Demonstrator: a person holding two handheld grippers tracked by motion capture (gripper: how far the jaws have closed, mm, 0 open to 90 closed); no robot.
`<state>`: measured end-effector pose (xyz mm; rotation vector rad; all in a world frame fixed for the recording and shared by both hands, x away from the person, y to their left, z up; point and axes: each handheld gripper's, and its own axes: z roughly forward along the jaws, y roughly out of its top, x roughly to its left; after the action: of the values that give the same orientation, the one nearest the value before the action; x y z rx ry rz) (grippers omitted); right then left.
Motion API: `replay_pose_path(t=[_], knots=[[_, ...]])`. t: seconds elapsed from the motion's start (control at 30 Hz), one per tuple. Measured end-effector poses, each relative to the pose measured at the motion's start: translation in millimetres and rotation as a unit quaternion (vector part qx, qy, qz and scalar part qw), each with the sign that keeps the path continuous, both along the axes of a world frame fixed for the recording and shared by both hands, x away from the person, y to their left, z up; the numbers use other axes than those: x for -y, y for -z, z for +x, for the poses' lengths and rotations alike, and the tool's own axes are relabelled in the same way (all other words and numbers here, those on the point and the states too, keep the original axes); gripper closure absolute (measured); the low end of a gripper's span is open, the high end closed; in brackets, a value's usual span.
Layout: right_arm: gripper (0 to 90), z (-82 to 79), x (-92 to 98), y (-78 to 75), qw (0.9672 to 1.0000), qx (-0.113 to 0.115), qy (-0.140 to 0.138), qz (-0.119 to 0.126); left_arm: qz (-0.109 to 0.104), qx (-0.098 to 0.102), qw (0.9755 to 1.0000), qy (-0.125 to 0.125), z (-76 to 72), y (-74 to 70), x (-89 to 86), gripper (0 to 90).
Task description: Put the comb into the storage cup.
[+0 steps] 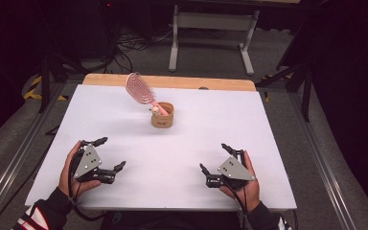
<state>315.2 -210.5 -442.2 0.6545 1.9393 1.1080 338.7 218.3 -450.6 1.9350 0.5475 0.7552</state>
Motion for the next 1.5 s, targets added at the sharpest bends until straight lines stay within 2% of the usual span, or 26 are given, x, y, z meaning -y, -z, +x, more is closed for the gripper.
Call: replay_pose_path(t=[0.07,0.13,0.3,0.43,0.5,0.8,0.9,1.13,1.23,1.37,1.5], knots=[[7.2,0.4,0.5,0.2,1.0,0.0,0.002,0.0,0.0,-0.005,1.0,-0.006,-0.9,2.8,-2.0,5.0],[7.2,1.0,1.1,0.3,1.0,0.0,0.003,0.0,-0.01,-0.016,0.9998,-0.005,-2.3,5.9,-4.2,5.0],[7.2,2.6,4.0,0.3,1.0,-0.003,0.009,0.004,-0.005,-0.032,0.9994,-0.013,-4.6,14.0,-6.9,5.0],[7.2,3.6,6.4,0.5,0.9999,-0.001,0.012,0.005,-0.023,-0.033,0.9991,-0.014,-5.5,11.5,-7.7,5.0],[7.2,3.9,7.6,0.3,0.9999,-0.002,0.012,0.005,-0.017,-0.031,0.9993,-0.015,-5.7,11.4,-6.9,5.1],[7.2,3.8,9.4,-0.4,0.9998,-0.003,0.013,0.014,-0.024,-0.035,0.9987,-0.026,-4.3,10.1,-6.8,6.2],[7.2,3.8,7.7,1.4,0.9999,-0.006,0.01,0.004,-0.028,-0.031,0.9989,-0.021,-4.8,9.3,-5.8,5.9],[7.2,1.1,6.1,-1.0,0.9999,0.001,0.014,0.006,-0.021,-0.029,0.9993,-0.013,-7.6,10.9,-3.0,5.6],[7.2,2.6,4.9,0.1,0.9999,0.0,0.012,0.004,-0.009,-0.025,0.9996,-0.012,-7.6,11.6,-1.5,5.4],[7.2,3.2,5.8,1.0,0.9999,-0.001,0.013,0.002,-0.014,-0.03,0.9994,-0.011,-5.9,12.4,-1.0,5.5],[7.2,3.7,7.0,0.8,0.9999,-0.003,0.014,0.006,-0.008,-0.032,0.9994,-0.01,-4.8,14.1,0.8,5.7]])
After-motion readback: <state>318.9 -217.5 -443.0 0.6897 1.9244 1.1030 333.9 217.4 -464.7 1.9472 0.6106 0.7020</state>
